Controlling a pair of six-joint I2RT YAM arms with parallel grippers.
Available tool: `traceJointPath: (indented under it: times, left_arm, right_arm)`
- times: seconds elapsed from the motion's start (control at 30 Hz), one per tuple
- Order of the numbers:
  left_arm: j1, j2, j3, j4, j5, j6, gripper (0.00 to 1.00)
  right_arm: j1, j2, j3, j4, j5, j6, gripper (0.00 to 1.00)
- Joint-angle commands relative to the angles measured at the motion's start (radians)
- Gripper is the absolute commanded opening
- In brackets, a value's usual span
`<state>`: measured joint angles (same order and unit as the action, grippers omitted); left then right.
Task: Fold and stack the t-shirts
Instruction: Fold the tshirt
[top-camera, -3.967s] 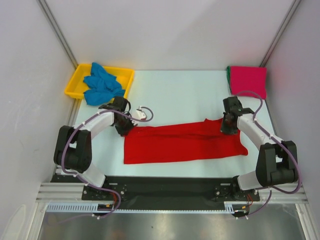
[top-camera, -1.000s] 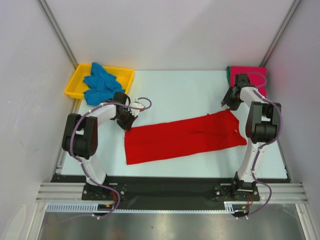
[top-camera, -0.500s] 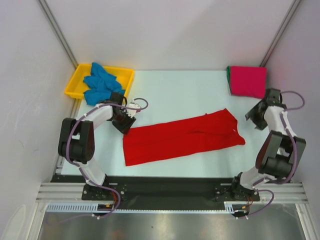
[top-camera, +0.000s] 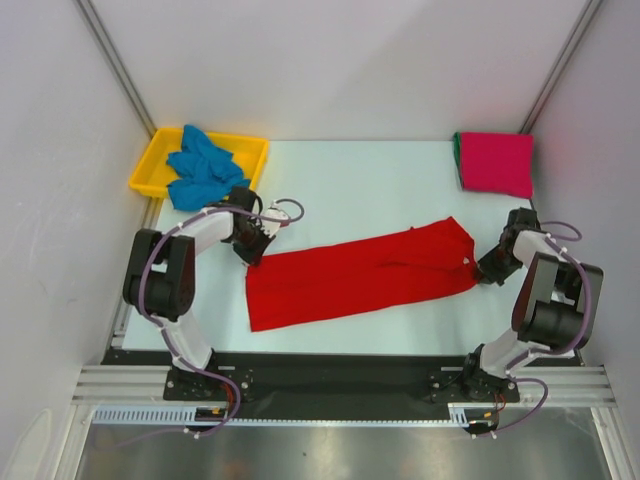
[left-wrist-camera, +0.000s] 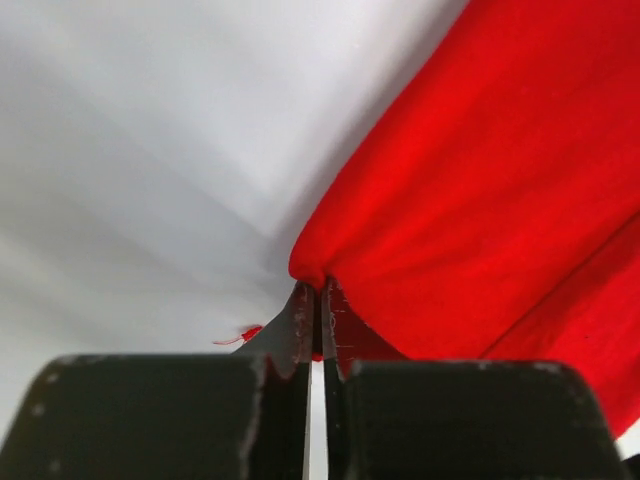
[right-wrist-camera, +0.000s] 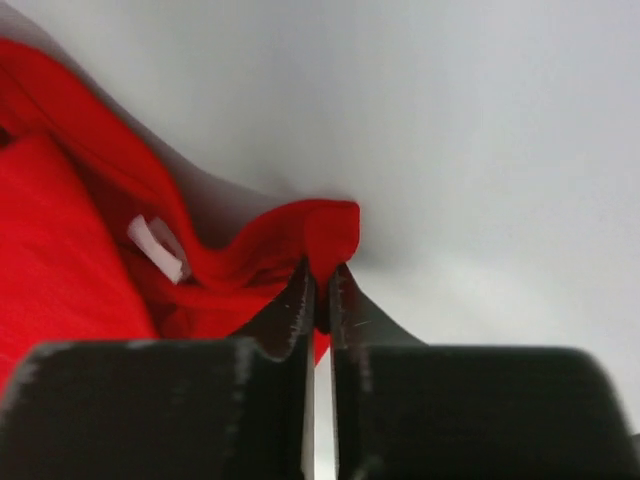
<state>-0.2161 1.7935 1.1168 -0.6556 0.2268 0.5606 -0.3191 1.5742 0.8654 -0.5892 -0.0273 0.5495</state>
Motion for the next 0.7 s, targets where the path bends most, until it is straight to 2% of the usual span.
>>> traceJointPath:
  times: [0.0, 0.17, 0.3, 0.33, 0.37, 0.43, 0.47, 0.53, 0.6, 0.67]
  left_arm:
    - [-0.029, 0.000, -0.101, -0.081, 0.042, 0.036, 0.00]
    - [-0.075, -0.020, -0.198, -0.171, 0.058, 0.114, 0.00]
    - [-0.112, -0.062, -0.213, -0.262, 0.146, 0.176, 0.08]
    - [-0.124, -0.071, -0.212, -0.285, 0.208, 0.208, 0.11]
    - [-0.152, -0.077, -0.203, -0.321, 0.235, 0.219, 0.12]
    - [-0.189, -0.083, -0.193, -0.329, 0.264, 0.220, 0.14]
    - [-0.228, -0.082, -0.187, -0.322, 0.261, 0.213, 0.14]
    - [-0.262, -0.049, -0.177, -0.305, 0.255, 0.184, 0.14]
    - [-0.311, -0.031, -0.167, -0.266, 0.247, 0.157, 0.13]
    - [-0.350, -0.006, -0.155, -0.218, 0.246, 0.110, 0.12]
  right_arm:
    - [0.058, 0.151, 0.110, 0.114, 0.021, -0.019, 0.00]
    - [0.149, 0.378, 0.461, 0.094, 0.059, -0.049, 0.00]
    - [0.225, 0.602, 0.800, 0.039, 0.036, -0.060, 0.00]
    - [0.241, 0.695, 0.873, 0.004, 0.036, -0.065, 0.00]
    - [0.273, 0.754, 1.037, -0.010, 0.008, -0.068, 0.00]
    - [0.299, 0.854, 1.200, -0.044, -0.037, -0.050, 0.00]
    - [0.316, 0.965, 1.383, -0.067, -0.055, -0.037, 0.00]
    - [0.354, 1.079, 1.562, -0.086, -0.089, 0.022, 0.00]
    - [0.380, 1.190, 1.709, -0.042, -0.120, 0.067, 0.00]
    - [0.391, 1.208, 1.701, 0.078, -0.128, 0.145, 0.00]
